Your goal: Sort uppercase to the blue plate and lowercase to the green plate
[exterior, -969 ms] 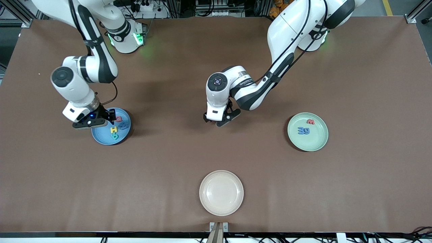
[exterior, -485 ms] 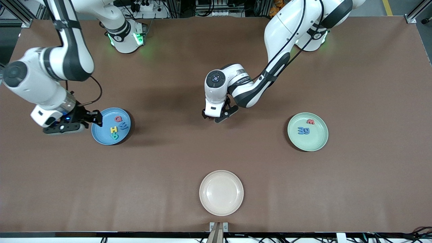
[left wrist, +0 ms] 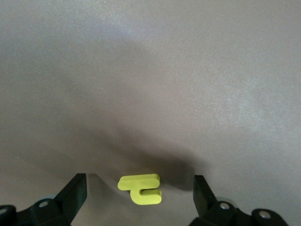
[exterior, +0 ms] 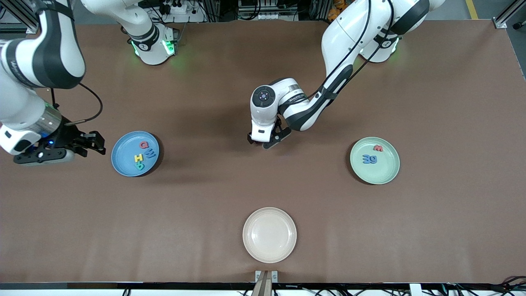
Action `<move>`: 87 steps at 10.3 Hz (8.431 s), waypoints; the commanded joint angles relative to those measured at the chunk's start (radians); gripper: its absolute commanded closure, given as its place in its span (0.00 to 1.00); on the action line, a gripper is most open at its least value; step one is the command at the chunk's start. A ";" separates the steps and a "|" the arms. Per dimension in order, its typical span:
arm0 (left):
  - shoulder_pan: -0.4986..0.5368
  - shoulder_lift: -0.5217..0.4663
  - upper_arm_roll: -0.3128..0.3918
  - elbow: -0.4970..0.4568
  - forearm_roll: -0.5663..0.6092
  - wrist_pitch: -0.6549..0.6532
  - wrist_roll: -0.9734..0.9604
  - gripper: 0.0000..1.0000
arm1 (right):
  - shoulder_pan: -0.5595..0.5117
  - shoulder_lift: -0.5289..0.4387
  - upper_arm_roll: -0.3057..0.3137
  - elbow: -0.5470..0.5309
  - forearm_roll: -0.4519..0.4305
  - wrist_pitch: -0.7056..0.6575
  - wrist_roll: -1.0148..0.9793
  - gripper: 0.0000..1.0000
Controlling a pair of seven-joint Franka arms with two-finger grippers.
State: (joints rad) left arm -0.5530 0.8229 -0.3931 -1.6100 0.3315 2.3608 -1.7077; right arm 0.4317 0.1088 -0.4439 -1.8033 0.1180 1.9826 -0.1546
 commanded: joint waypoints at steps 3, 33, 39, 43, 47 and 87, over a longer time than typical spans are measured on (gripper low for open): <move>-0.011 -0.014 0.011 -0.033 0.027 0.023 -0.096 0.00 | -0.206 0.015 0.194 0.172 0.011 -0.135 -0.003 0.41; 0.210 -0.162 0.002 -0.077 0.092 -0.148 -0.051 1.00 | -0.390 0.055 0.415 0.431 -0.081 -0.714 0.296 0.00; 0.537 -0.212 -0.009 -0.149 0.075 -0.291 0.224 1.00 | -0.419 0.069 0.416 0.395 -0.078 -0.719 0.282 0.00; 0.726 -0.248 -0.081 -0.191 0.060 -0.412 0.345 1.00 | -0.423 0.069 0.416 0.395 -0.078 -0.719 0.279 0.00; 0.785 -0.268 -0.116 -0.191 0.061 -0.474 0.362 0.00 | -0.438 0.071 0.418 0.395 -0.075 -0.714 0.274 0.00; 0.581 -0.851 0.221 0.131 -0.307 -0.842 1.633 0.00 | -0.449 0.055 0.426 0.501 -0.063 -0.545 0.251 0.00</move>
State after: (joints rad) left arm 0.0274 -0.0316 -0.1669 -1.4978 -0.0002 1.5378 -0.0973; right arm 0.0014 0.1674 -0.0342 -1.3131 0.0477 1.4519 0.1069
